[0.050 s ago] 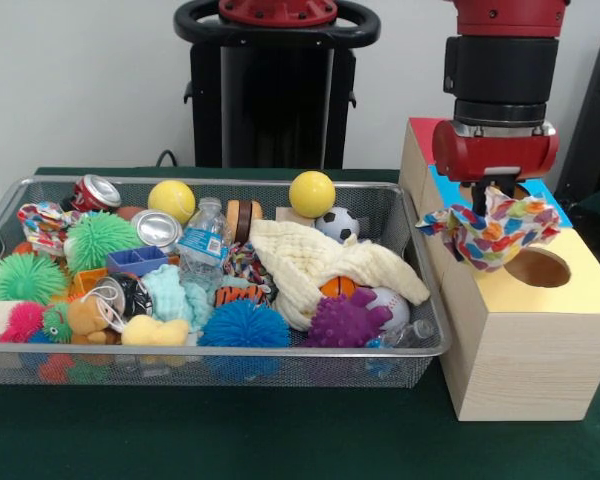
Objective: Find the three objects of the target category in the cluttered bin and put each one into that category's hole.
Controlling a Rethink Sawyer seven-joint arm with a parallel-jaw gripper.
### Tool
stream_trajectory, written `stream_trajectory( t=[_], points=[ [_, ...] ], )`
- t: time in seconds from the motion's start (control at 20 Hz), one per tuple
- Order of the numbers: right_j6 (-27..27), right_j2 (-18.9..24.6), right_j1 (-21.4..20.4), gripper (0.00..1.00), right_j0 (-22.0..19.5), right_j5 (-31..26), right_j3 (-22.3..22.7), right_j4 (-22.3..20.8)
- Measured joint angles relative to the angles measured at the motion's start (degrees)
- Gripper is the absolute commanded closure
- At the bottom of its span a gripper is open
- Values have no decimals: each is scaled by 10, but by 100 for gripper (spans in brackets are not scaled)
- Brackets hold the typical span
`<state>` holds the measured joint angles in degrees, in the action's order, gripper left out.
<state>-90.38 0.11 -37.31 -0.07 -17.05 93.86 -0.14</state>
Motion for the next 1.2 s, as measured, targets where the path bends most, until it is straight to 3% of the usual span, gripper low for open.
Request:
stream_trajectory(
  t=[1.2],
  points=[
    [0, 4, 1, 100, 4, 1, 7, 30]
  ],
)
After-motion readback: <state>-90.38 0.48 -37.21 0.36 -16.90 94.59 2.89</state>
